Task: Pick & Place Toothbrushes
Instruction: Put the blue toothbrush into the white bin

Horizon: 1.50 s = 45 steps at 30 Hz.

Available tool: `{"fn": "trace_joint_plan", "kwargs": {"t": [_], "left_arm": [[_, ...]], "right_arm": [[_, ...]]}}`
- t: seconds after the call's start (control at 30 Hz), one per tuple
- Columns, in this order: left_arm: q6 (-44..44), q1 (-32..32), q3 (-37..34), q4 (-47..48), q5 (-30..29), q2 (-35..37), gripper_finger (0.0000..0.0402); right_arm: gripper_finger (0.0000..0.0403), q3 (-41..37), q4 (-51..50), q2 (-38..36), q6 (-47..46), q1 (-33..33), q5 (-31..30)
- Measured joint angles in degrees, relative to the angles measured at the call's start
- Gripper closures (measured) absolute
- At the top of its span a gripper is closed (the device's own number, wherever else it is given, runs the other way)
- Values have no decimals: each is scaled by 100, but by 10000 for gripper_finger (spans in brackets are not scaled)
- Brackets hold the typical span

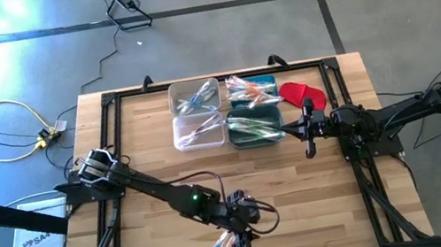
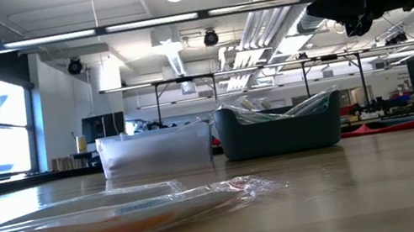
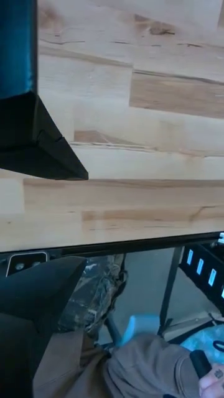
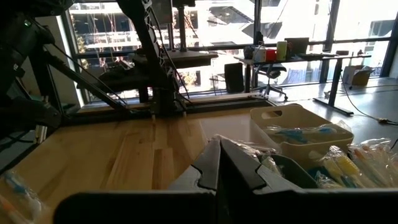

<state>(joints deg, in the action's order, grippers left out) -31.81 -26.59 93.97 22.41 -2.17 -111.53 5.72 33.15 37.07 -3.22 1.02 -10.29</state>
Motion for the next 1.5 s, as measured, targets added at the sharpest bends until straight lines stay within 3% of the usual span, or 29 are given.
{"fn": "trace_joint_plan", "kwargs": {"t": [0.3,0.47,0.73,1.03,1.5], "left_arm": [[-18,0,0,153,39,0,194],[-798,0,0,900,284,0,194],[-1660,0,0,2320,186,-14,194],[-2122,-4,-9,2675,302,-350,194],[-2122,-7,-5,2642,483,-649,194]], "right_arm": [[399,0,0,1,0,0,1],[399,0,0,0,0,0,1],[399,0,0,1,-11,0,1],[399,0,-60,-1,-20,-2,1],[399,0,-153,1,-22,-2,-1]]}}
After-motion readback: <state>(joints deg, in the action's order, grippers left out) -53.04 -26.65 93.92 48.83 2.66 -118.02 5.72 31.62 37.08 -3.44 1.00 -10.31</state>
